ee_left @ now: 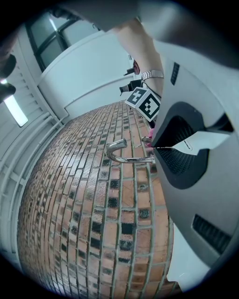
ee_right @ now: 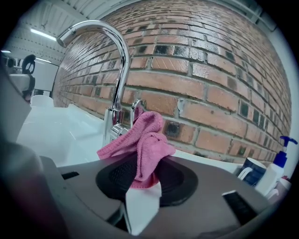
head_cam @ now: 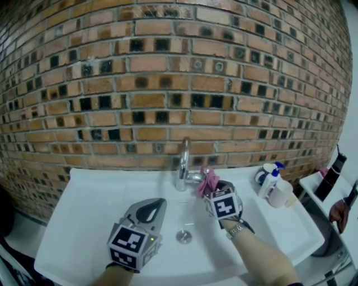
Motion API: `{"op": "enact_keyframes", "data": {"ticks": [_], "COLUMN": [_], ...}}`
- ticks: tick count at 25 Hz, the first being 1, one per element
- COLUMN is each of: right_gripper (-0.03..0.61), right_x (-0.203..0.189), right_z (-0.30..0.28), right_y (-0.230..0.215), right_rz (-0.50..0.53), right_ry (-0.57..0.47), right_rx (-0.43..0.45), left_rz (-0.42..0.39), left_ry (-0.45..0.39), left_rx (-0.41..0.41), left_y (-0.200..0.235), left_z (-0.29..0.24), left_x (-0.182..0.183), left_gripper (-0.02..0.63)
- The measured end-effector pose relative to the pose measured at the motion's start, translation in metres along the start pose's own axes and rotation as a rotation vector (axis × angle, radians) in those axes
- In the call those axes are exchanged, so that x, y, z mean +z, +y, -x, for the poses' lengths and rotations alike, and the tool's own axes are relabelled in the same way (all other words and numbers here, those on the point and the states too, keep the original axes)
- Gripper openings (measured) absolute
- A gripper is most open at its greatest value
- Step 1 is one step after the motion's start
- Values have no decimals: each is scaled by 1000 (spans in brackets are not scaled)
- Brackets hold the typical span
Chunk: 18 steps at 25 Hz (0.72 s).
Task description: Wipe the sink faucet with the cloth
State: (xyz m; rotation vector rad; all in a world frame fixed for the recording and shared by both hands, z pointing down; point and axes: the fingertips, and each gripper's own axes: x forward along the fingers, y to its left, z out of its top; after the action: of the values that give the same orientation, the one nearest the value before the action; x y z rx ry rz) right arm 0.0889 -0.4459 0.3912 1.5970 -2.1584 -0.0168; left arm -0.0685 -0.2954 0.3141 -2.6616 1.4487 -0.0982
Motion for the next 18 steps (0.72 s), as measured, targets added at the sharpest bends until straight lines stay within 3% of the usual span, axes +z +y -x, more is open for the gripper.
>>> {"op": "enact_keyframes", "data": {"ticks": [18], "right_gripper": [112], "right_x": [-16], "right_z": [10], "right_y": [21], "right_rz": [26], "right_ry": [28], "right_rx": [61], "left_rz": [-10], "left_ry": [6], "left_rx": [4], "left_y": [2], "left_z": [-1], "left_x": [-6], "left_gripper": [11]}}
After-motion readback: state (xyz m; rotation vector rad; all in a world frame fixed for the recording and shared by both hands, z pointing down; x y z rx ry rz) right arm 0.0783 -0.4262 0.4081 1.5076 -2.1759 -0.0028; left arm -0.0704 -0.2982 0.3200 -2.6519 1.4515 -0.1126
